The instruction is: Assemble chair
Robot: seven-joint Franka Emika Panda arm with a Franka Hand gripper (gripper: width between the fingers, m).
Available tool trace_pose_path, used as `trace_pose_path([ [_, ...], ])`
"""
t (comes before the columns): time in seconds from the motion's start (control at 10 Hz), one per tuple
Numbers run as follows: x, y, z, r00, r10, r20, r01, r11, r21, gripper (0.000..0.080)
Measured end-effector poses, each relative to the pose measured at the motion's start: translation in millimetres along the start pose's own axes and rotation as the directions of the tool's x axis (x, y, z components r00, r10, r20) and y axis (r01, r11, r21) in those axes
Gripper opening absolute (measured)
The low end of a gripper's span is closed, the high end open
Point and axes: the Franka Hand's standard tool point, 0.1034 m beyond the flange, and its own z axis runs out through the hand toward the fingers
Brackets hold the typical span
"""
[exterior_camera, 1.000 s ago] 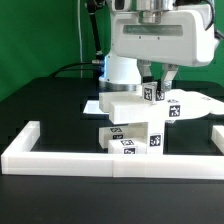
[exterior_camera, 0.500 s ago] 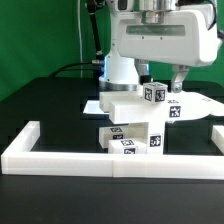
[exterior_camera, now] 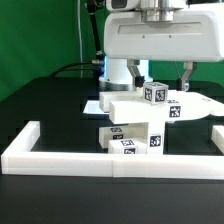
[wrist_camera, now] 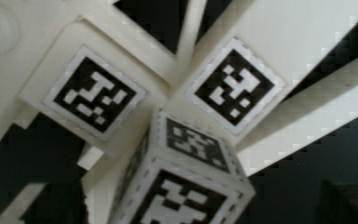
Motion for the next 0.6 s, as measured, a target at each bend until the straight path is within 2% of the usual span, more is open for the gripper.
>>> trace_pose_path([
  [0.3, 0.7, 1.5, 0.1, 0.976, -0.216, -0.001, 0.216, 0.976, -0.005, 0.0649],
  [0.6, 1.2, 2.3, 0.1, 0.892, -0.453, 0.001, 0.453, 0.892, -0.009, 0.0649],
])
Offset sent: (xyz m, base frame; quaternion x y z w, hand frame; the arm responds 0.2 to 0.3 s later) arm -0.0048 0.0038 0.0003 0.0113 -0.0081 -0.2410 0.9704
